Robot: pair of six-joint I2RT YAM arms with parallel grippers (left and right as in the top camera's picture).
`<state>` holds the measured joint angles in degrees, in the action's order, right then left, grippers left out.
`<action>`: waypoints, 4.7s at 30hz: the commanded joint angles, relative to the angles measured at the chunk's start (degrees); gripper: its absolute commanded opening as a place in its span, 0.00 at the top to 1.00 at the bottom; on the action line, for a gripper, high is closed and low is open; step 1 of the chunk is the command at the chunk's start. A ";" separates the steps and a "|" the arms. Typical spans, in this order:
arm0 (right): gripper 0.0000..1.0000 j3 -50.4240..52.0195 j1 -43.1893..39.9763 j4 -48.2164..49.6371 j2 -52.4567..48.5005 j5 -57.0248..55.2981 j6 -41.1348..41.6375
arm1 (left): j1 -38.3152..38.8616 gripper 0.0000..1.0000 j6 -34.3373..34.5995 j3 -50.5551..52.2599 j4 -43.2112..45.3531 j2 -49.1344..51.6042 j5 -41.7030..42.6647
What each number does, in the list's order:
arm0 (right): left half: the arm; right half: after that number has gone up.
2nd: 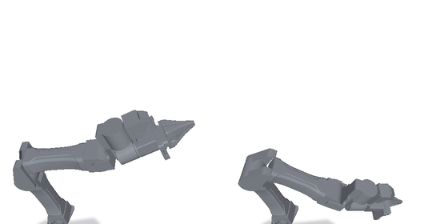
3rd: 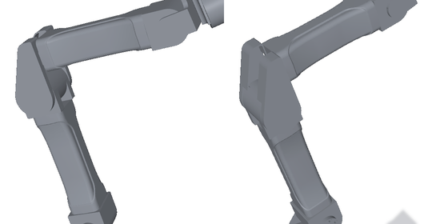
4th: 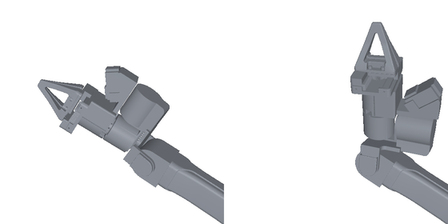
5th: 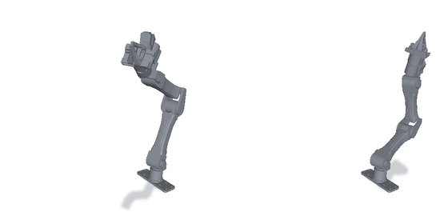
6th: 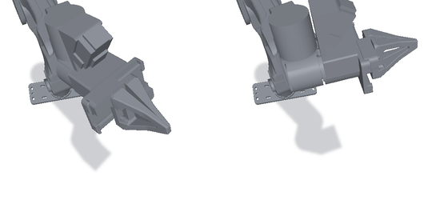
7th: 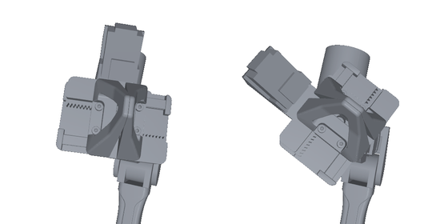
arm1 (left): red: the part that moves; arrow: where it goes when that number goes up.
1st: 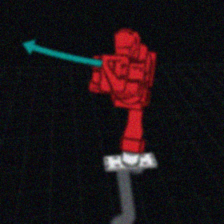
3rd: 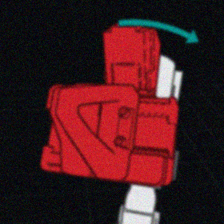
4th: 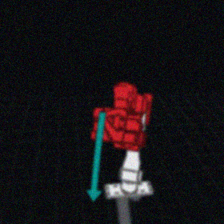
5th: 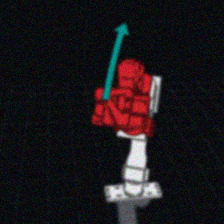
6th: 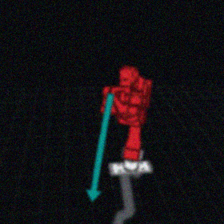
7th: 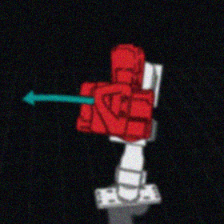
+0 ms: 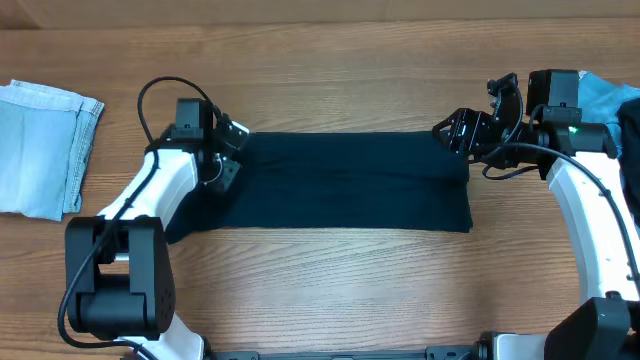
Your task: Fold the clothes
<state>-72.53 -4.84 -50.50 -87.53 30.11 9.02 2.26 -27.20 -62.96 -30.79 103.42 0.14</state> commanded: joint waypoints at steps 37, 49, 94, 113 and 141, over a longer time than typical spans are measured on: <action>0.18 -1.09 -0.15 1.40 1.33 0.66 1.27 | 0.44 0.38 18.93 -4.81 2.67 -4.42 -5.01; 0.18 -0.98 -0.15 -2.99 1.31 0.42 1.49 | -7.69 0.30 18.67 -6.99 15.61 3.21 -4.46; 0.96 0.37 4.46 18.75 -32.61 -26.43 12.11 | -10.45 0.39 5.97 -24.83 0.35 19.54 5.31; 0.96 0.37 4.46 16.98 -32.61 -27.69 12.09 | -12.50 0.78 10.97 -24.83 5.73 19.58 1.44; 0.96 0.37 4.46 15.21 -32.61 -29.44 12.09 | -18.86 0.90 25.90 -24.85 5.27 19.58 0.76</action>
<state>-74.00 -0.03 -33.36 -116.11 7.51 20.97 -16.62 -4.60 -86.76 -25.41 122.91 1.69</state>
